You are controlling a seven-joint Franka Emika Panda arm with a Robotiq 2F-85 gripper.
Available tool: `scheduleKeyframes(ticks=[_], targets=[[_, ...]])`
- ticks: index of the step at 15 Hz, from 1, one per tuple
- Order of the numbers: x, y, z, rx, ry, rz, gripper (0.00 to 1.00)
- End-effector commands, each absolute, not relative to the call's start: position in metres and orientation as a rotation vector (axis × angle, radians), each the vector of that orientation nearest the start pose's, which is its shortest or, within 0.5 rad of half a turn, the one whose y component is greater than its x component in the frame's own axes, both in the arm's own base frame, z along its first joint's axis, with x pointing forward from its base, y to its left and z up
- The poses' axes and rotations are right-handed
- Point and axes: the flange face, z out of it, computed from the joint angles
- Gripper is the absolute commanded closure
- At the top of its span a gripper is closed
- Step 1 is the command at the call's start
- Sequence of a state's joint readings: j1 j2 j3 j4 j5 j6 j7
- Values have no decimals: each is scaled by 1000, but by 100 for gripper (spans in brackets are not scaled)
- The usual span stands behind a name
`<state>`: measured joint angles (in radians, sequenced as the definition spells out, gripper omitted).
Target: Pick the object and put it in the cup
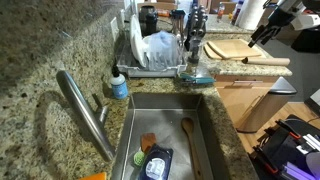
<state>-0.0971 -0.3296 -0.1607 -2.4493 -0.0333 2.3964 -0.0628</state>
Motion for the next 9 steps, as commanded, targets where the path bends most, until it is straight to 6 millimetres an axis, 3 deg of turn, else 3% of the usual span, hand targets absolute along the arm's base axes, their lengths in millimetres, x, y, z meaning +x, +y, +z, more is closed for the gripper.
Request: scheduleKeyframes(ticks=[1,2,4,5,6,7,8,9], targets=[[445,-120,448,-3117,269,-430,0],[445,-141,438,-3103,388,-396,0],[436,-165,423,-3072,539,-360,0],[431,-162,420,-3051,518,-347,0],[437,-153,433,-3081,477,-377,0],[434,-160,427,-3071,505,-359,0],[429,-151,428,-3113,390,-421,0],[440,-151,434,-3068,514,-397,0]])
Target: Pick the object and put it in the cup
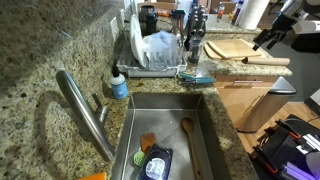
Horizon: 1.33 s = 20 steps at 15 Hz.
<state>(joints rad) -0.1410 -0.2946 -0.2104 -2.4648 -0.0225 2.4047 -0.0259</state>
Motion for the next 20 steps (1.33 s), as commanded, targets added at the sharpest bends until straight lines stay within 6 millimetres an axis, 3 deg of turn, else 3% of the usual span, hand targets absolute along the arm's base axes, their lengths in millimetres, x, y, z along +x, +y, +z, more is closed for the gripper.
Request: scheduleKeyframes(ticks=[1,3,5,8,9,10,11,13,14,16,20], targets=[[456,-167,438,-3008,695,-340,0],[472,-217,446,-2965,840,-315,0],[472,-259,452,-2914,1001,-312,0],[473,-337,441,-2840,1257,-314,0],[460,-301,452,-2883,1131,-360,0],[460,-317,448,-2882,1164,-355,0],[460,-318,445,-2885,1166,-348,0],[469,-307,445,-2894,1202,-305,0],[478,-318,443,-2859,1356,-249,0],[487,-359,420,-2809,1511,-235,0],[471,-439,366,-2678,1845,-230,0]])
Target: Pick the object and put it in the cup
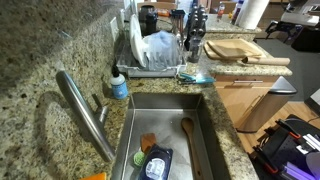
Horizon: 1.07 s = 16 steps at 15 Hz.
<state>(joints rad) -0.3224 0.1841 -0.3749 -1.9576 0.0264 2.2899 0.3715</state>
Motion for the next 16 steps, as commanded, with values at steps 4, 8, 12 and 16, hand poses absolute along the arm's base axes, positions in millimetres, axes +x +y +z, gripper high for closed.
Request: scheduleKeyframes(ticks=[4,8,12,16], targets=[[460,-441,353,-2698,1844,-190,0],[474,-439,360,-2542,2084,-160,0],[452,-504,322,-2290,2385,-185,0],[433,-523,310,-2182,2500,-166,0]])
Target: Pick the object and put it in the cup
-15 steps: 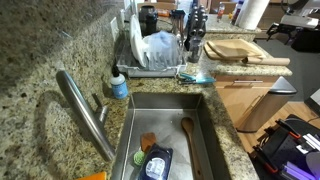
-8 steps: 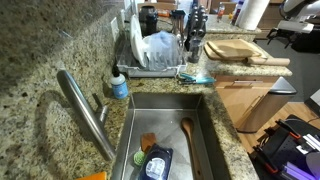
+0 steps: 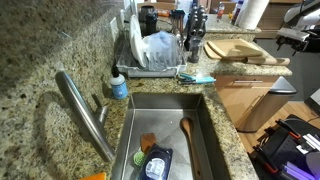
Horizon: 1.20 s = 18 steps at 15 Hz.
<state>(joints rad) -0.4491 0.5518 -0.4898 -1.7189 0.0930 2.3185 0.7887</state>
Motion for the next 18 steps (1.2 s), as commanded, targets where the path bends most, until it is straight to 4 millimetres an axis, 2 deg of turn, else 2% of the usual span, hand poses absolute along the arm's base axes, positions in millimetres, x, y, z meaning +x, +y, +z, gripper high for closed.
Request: scheduleKeyframes(ticks=[1,3,5,8,9,11,14,18], targets=[[428,-533,304,-2138,2548,-168,0],[430,-539,302,-2107,2581,-177,0],[429,-538,293,-1947,2761,-26,0],[416,-553,257,-1782,2940,102,0],[420,-539,277,-1848,2836,32,0],[418,-542,265,-1839,2858,53,0],[423,-535,270,-1842,2832,9,0],[433,-532,235,-1775,2915,-4,0]])
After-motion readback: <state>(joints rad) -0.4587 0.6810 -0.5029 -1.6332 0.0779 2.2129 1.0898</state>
